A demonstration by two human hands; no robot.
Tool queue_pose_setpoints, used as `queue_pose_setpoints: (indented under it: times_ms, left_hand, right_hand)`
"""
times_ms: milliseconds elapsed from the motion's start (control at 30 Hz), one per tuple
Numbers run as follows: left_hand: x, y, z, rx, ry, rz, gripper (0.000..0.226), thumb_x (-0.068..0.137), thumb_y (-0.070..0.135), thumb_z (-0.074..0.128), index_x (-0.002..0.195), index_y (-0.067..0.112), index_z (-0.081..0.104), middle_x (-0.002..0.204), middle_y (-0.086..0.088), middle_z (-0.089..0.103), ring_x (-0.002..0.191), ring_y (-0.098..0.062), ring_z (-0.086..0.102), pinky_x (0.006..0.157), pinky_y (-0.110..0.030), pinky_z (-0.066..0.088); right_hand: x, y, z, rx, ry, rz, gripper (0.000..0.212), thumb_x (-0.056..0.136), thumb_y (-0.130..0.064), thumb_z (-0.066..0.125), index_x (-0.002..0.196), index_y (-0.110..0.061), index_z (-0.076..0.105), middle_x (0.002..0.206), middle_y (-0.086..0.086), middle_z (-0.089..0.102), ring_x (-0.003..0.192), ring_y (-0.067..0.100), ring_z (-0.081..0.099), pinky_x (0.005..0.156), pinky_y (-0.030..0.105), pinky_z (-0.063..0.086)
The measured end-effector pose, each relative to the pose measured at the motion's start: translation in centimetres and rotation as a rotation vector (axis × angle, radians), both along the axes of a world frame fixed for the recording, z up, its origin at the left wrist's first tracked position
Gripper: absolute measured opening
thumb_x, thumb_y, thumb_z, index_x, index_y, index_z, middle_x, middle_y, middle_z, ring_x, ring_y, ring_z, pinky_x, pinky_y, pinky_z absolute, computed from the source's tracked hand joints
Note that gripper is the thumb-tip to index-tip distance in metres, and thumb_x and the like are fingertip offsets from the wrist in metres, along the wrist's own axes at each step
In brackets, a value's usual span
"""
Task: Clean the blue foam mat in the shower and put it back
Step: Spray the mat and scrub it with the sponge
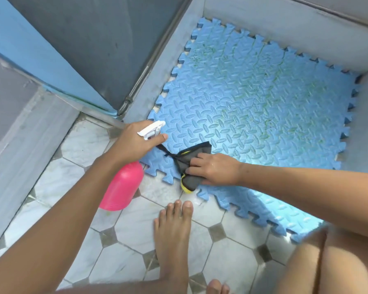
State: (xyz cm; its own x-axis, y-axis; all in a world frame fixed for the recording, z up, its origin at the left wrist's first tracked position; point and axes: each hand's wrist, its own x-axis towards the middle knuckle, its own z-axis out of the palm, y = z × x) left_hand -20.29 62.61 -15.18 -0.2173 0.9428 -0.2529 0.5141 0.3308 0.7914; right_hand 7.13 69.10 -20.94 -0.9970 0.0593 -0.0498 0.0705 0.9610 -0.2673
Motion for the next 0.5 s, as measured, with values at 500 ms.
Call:
queue_pose_setpoints:
  times_ms: [500]
  left_hand:
    - [3.7,1.7,0.4,-0.165,0.022,-0.311,0.048,0.078,0.039,0.085,0.06,0.007,0.054,0.05,0.001,0.056,0.045,-0.01,0.057,0.053,-0.026,0.041]
  right_hand:
    - [5.1,12.2,1.1,-0.108,-0.02,-1.092,0.029,0.094,-0.023,0.054,0.124,-0.023,0.058,0.118,0.009,0.054,0.105,0.037,0.059,0.081,0.041,0.05]
